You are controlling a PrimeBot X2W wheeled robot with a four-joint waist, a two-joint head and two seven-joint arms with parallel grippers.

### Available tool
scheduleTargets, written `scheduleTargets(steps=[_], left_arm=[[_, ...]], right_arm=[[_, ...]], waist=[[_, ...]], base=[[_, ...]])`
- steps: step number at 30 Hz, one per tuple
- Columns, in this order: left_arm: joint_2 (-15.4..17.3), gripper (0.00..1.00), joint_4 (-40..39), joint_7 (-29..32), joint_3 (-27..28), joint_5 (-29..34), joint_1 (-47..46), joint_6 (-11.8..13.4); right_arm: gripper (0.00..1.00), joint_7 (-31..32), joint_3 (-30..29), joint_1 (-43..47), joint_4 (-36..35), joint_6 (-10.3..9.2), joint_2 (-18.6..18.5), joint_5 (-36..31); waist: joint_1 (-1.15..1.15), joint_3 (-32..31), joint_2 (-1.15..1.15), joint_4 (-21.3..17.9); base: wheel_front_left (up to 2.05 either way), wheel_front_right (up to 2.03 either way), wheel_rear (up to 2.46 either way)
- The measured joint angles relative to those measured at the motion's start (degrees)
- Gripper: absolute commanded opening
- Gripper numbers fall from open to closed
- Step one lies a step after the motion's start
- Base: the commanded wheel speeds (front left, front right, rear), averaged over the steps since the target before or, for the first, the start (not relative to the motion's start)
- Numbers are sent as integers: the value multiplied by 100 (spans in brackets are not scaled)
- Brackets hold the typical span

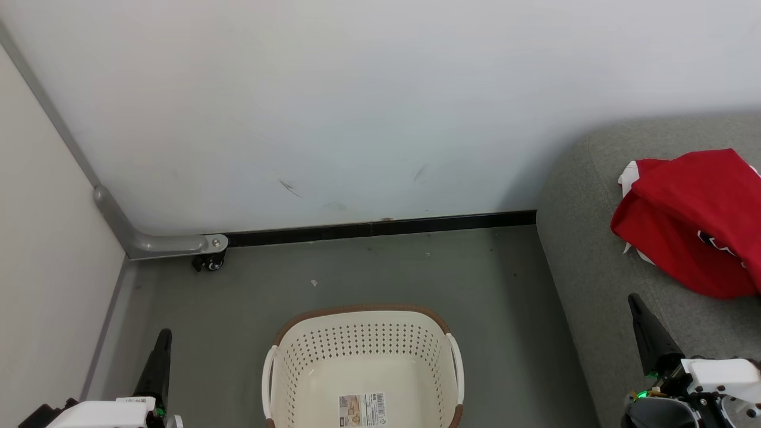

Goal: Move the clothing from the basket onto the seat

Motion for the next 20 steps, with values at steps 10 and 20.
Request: scheduleTargets(steps=[10,20], left_arm=[[0,0,0,0,5,0,0,-40],[0,0,0,0,8,0,0,-41]], right_arm=[[0,0,1,0,0,0,0,1],[0,0,2,0,0,0,0,1]], waist=[[0,0,0,0],[0,1,0,0]], base=[[0,0,0],[0,0,0]])
